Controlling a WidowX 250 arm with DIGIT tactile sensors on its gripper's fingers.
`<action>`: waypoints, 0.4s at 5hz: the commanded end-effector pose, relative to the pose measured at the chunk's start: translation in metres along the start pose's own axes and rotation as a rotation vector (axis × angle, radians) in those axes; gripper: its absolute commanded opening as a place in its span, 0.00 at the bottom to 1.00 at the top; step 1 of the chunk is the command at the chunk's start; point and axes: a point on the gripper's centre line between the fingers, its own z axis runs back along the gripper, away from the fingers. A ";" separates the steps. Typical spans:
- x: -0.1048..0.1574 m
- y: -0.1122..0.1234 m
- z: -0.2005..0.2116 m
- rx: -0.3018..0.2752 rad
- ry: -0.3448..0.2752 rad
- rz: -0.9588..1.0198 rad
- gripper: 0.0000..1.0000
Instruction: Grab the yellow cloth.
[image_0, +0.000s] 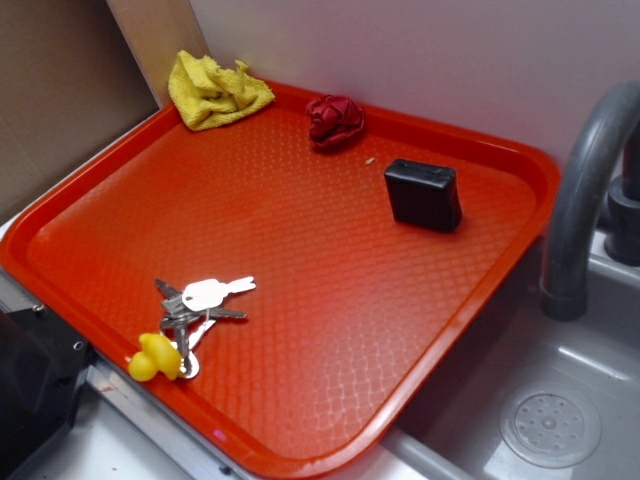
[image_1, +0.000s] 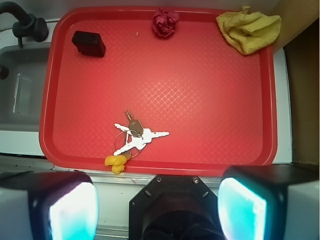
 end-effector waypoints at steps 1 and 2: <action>0.000 0.000 0.000 0.000 0.000 0.000 1.00; 0.043 0.038 -0.042 0.052 -0.114 0.178 1.00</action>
